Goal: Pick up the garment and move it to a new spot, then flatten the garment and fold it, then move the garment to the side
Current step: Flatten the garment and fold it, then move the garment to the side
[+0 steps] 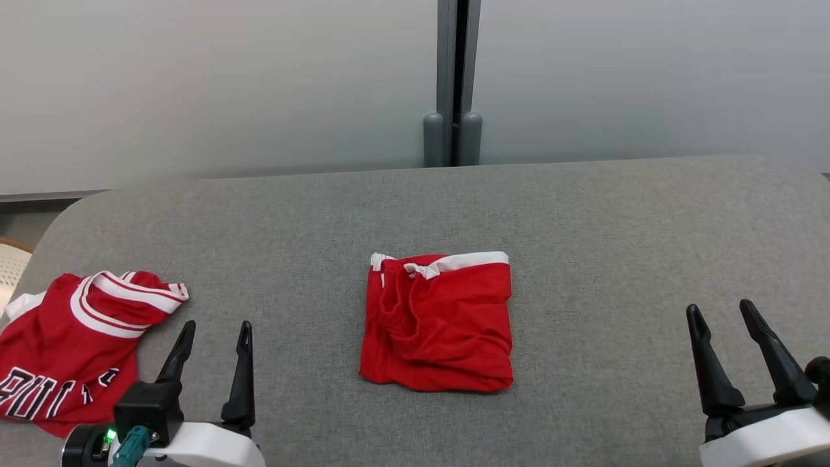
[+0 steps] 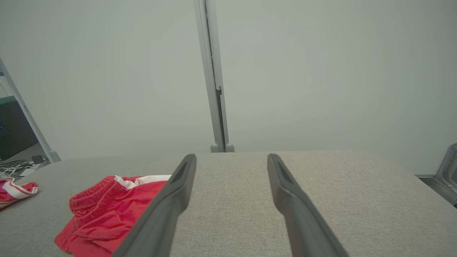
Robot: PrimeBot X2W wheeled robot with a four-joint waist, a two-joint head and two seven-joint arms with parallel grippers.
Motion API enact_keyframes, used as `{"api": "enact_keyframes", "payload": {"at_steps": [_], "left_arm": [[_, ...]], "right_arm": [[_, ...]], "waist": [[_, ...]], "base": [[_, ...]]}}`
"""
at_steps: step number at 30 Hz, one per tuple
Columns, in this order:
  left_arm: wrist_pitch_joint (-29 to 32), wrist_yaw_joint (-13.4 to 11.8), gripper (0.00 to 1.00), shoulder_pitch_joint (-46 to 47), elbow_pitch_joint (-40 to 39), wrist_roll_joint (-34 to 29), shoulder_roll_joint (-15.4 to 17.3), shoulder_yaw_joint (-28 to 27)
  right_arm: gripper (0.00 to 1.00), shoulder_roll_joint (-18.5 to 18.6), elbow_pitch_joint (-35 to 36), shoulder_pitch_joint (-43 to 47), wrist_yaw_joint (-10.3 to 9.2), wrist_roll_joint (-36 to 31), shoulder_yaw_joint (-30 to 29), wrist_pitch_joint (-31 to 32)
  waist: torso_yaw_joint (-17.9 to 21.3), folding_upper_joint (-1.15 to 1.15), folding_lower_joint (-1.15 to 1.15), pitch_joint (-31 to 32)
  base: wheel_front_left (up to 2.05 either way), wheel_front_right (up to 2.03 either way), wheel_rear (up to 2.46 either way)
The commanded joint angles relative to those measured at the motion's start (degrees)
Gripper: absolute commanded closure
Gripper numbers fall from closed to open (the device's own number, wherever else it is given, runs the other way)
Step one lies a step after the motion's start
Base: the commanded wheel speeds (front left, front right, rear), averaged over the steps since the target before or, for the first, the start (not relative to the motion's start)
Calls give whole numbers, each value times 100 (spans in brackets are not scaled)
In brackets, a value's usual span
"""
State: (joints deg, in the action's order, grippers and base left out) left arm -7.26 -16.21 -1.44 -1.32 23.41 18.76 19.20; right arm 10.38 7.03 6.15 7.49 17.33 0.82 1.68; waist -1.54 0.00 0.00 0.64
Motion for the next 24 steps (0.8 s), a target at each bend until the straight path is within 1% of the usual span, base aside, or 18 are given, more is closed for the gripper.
{"api": "enact_keyframes", "payload": {"at_steps": [1,24], "left_arm": [[11,-43,0,-69,-35,31,33,-9],[114,-90,0,-13,-13,106,96,32]], "right_arm": [[0,-4,44,84,0,-50,-23,33],[0,-145,100,180,0,-145,-146,183]], "waist": [[0,0,0,12],[-31,0,0,126]], "base": [[0,0,0],[0,0,0]]}}
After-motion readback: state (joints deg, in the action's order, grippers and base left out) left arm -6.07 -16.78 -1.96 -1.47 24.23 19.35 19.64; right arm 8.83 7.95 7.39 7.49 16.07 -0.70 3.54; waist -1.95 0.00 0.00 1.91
